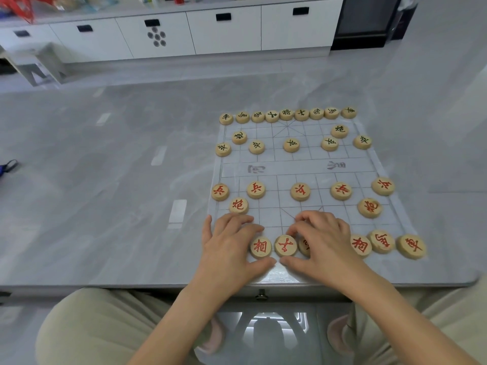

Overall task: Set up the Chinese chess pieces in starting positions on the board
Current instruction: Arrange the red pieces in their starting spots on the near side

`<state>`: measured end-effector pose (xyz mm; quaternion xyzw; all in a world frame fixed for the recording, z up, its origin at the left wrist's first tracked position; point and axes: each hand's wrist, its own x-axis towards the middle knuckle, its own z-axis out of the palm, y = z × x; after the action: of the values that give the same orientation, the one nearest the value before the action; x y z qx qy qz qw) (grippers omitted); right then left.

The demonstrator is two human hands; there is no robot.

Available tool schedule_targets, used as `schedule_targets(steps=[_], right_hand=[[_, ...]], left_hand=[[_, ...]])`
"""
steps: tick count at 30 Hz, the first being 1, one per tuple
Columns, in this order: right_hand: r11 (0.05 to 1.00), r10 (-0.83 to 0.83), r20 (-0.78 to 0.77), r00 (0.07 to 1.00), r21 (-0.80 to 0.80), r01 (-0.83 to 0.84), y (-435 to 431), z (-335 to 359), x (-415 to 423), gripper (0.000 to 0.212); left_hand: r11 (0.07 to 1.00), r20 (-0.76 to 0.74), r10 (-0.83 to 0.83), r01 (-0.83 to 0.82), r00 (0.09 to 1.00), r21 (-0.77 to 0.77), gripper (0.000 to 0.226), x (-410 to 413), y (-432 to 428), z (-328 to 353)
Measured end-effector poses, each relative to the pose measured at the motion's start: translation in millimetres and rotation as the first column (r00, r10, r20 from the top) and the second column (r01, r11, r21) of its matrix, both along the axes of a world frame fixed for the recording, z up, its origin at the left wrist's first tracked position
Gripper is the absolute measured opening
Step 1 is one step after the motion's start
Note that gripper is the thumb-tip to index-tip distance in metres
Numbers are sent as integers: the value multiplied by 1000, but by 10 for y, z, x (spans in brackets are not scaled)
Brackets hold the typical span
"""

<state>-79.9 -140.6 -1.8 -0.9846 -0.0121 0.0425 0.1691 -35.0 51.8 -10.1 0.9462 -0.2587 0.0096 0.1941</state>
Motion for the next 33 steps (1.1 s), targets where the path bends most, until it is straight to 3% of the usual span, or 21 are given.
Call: schedule_targets(steps=[4, 12, 24, 30, 33], right_hand=[[999, 16, 25, 1000, 49, -17, -29, -22, 3, 50], [997, -30, -21, 999, 72, 31, -212, 39, -61, 81], [995, -76, 23, 997, 69, 74, -367, -40, -189, 65], [999, -46, -17, 999, -12, 46, -369, 11, -170, 79], [998, -50, 8, 999, -21, 51, -354, 3, -151, 73]], left_hand=[[1000, -19, -12, 12, 1000, 13, 73, -9, -31, -5], [998, -19, -59, 60, 998, 22, 70, -22, -162, 1], [998, -12, -64, 64, 998, 18, 55, -41, -271, 11], [995, -15, -78, 79, 997, 62, 65, -51, -329, 47], [991, -8, -97, 97, 995, 93, 64, -56, -398, 73]])
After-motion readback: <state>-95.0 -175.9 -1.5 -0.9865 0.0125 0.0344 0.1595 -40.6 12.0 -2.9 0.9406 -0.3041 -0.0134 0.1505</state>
